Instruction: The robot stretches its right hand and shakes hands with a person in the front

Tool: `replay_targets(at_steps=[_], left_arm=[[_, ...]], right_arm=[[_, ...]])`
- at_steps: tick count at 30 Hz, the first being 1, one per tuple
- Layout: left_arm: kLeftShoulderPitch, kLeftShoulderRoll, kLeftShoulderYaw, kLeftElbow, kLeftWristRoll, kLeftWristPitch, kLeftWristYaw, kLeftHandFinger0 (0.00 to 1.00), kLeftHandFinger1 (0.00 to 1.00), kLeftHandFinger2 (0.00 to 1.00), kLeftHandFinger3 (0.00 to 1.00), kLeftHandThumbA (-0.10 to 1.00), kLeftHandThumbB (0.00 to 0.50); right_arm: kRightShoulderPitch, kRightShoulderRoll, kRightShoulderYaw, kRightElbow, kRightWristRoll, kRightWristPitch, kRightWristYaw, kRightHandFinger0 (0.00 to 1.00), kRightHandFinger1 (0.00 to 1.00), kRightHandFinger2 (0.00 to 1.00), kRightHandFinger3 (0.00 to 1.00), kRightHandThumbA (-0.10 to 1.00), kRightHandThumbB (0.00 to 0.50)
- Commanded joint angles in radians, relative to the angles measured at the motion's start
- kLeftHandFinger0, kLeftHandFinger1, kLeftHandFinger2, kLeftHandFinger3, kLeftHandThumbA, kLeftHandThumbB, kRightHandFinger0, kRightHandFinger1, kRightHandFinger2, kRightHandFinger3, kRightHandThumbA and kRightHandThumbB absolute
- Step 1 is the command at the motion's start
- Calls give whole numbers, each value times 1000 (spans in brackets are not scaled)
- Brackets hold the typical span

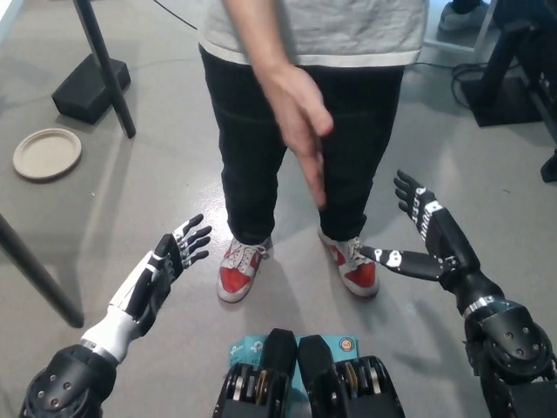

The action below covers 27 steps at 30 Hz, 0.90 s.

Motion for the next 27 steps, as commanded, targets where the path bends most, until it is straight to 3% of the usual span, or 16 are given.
replay_targets(at_steps=[1, 5, 8, 12, 19, 20, 24, 27], left_arm=[[-6, 7, 11, -1, 38, -94, 32, 1000, 1000, 1000, 1000, 1000, 290], [-1, 1, 11, -2, 48, -103, 41, 1000, 1000, 1000, 1000, 1000, 255], [-1, 8, 6, -14, 69, -83, 46, 1000, 1000, 1000, 1000, 1000, 271], [-1, 8, 10, -10, 61, -100, 42, 1000, 1000, 1000, 1000, 1000, 245], [-5, 8, 10, -7, 71, -103, 47, 1000, 1000, 1000, 1000, 1000, 246], [-4, 8, 8, -9, 71, -99, 46, 1000, 1000, 1000, 1000, 1000, 266], [-6, 13, 5, -23, 74, -74, 43, 1000, 1000, 1000, 1000, 1000, 261], [-9, 14, 5, -18, 73, -79, 39, 1000, 1000, 1000, 1000, 1000, 253]], right_arm=[[-37, 27, 0, -128, 20, 54, -3, 1000, 1000, 1000, 1000, 1000, 456], [-76, 44, 2, -176, 25, 119, 0, 1000, 1000, 1000, 1000, 1000, 500], [-118, 48, 5, -206, 18, 180, 0, 1000, 1000, 1000, 1000, 1000, 500], [-177, 50, 12, -197, 25, 177, 17, 1000, 1000, 1000, 1000, 1000, 500], [-311, 37, 58, -125, -55, 210, 2, 1000, 1000, 1000, 1000, 1000, 405], [-332, 42, 62, -92, -61, 199, -4, 1000, 1000, 1000, 1000, 1000, 393], [-405, 40, 98, 24, -124, 220, -30, 1000, 1000, 1000, 1000, 1000, 471], [-460, 37, 128, 139, -166, 202, -43, 1000, 1000, 1000, 1000, 1000, 497]])
